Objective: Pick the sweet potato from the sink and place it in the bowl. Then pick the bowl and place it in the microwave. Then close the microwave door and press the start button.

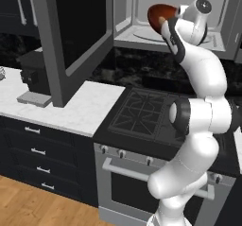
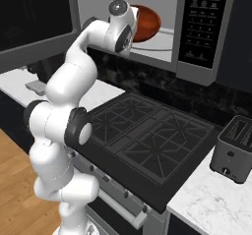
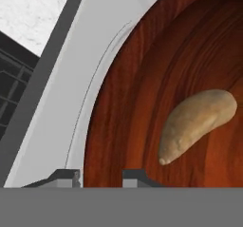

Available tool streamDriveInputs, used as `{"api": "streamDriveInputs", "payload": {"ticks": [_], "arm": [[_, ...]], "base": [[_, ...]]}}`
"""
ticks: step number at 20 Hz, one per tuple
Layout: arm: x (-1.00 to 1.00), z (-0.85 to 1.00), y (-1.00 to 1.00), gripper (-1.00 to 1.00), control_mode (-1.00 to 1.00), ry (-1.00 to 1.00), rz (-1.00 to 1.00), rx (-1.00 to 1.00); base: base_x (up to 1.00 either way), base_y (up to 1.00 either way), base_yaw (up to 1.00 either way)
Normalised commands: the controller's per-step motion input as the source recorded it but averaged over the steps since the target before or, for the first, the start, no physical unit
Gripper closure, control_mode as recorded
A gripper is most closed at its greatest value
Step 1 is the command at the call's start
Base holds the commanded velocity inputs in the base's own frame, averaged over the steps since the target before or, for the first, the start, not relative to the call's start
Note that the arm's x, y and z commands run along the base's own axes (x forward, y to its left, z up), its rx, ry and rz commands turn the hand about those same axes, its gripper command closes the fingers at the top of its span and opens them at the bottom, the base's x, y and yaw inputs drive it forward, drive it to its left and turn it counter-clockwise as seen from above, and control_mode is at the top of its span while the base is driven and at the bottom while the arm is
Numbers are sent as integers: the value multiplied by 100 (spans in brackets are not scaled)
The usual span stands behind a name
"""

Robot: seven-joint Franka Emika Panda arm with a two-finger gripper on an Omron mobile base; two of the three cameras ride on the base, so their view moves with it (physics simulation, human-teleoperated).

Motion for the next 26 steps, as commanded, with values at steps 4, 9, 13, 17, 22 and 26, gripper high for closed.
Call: {"api": "streamDriveInputs", "payload": {"ticks": [4,9,13,17,22,26], "arm": [[52,-51,-2,100,-100,0,4,0],[9,-55,0,-100,-100,-8,2,0],[0,-47,11,-100,-100,-28,0,-1],[11,-19,13,-100,-100,-14,0,0],[19,0,4,-100,-100,-3,0,0],[-44,7,31,-100,-100,-23,0,0]], "base": [[0,0,0],[0,0,0],[0,0,0],[0,0,0],[0,0,0],[0,0,0]]}}
